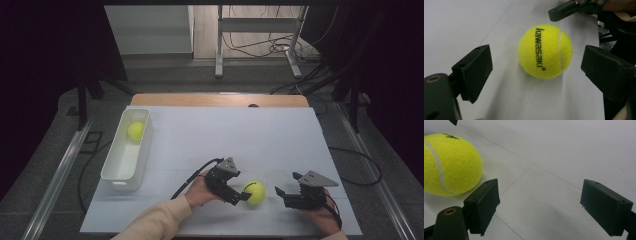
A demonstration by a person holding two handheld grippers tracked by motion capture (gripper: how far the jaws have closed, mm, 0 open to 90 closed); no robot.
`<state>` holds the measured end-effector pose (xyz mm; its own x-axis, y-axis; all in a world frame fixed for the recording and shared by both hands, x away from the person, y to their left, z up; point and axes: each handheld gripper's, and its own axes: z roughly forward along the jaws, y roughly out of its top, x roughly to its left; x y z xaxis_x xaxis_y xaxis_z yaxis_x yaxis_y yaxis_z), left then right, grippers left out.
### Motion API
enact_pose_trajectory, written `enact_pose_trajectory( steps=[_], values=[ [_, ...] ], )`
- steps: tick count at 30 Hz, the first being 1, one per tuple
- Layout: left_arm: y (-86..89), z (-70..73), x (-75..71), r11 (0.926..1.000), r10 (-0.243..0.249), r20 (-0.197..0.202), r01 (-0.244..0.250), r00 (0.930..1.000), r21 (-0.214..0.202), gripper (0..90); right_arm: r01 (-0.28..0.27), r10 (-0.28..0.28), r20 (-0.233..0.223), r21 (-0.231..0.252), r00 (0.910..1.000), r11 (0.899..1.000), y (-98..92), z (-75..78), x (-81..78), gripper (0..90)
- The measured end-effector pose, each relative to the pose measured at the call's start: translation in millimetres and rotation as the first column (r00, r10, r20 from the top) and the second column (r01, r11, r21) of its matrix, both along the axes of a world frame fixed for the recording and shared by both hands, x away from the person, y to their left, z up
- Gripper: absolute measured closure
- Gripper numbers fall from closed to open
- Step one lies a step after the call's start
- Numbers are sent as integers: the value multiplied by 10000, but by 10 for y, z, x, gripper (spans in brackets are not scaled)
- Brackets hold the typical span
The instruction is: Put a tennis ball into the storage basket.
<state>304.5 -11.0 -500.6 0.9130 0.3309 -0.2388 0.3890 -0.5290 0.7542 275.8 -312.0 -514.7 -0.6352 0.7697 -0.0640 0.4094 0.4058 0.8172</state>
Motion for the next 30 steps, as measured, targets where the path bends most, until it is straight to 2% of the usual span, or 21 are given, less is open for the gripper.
enact_pose_trajectory(
  steps=[19, 30],
  values=[
    [-198, -86, 2, 9985, -337, -255, 347, 9991, 412, 77, -23, 23, -11, -52, 10000, 10000, 1, -1, -1, 161],
    [-298, -146, 31, 9982, -268, -330, 286, 9991, 536, 71, -31, 30, -11, -36, 10000, 10000, 0, -2, -1, 161]
  ],
)
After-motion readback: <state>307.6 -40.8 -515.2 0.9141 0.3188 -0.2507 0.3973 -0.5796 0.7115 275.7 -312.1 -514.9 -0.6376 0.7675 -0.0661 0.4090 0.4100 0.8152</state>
